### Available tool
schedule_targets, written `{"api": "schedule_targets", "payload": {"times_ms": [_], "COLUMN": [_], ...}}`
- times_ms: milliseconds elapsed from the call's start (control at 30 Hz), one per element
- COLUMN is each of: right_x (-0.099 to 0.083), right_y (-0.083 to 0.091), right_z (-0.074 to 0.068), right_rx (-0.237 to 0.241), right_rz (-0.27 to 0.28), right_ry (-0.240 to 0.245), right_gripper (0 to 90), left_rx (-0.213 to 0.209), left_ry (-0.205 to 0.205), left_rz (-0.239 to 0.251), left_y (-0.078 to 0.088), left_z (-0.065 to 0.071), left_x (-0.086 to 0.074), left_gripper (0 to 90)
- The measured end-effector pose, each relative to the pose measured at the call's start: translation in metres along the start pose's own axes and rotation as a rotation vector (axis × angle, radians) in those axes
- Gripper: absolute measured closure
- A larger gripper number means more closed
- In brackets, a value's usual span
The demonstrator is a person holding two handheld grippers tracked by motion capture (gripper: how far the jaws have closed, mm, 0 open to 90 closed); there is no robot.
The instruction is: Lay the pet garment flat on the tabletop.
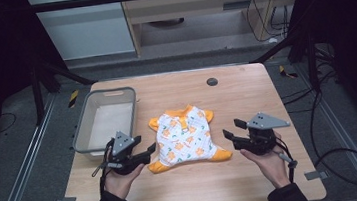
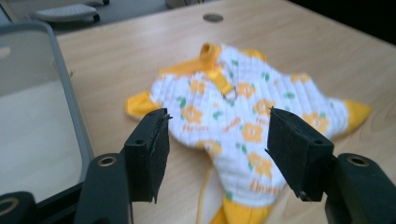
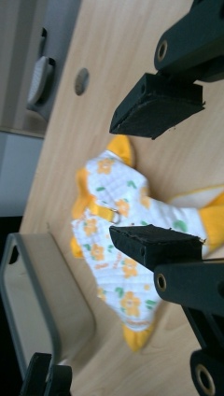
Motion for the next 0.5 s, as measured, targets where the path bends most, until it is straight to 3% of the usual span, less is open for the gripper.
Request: {"api": "schedule_targets", "payload": {"times_ms": [233, 367, 500], "right_x": [-0.038, -0.055, -0.07], "right_y": [-0.002, -0.009, -0.022], "right_z": [0.001, 0.004, 0.004], "right_rx": [0.002, 0.012, 0.013], "right_rz": [-0.116, -0.157, -0.222], "right_ry": [0.003, -0.01, 0.007], "right_gripper": [42.3, 44.5, 47.7], "left_rx": [-0.008, 0.001, -0.003], "left_ry": [-0.015, -0.059, -0.063], "left_rz": [-0.069, -0.133, -0.17], "left_y": [-0.009, -0.019, -0.025], "left_z": [0.007, 0.011, 0.013], "left_x": [-0.031, -0.042, -0.048], "left_gripper": [36.6, 36.4, 37.8]}}
Point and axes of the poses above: each handheld gripper's, and its own axes: y roughly backward along the jaws, x roughly out of its top, z roughly to its right, the point moved 2 cm from there along -y, roughly forward along the jaws, and after that the axes turned 8 degrees about -y, right-handed, at the moved point
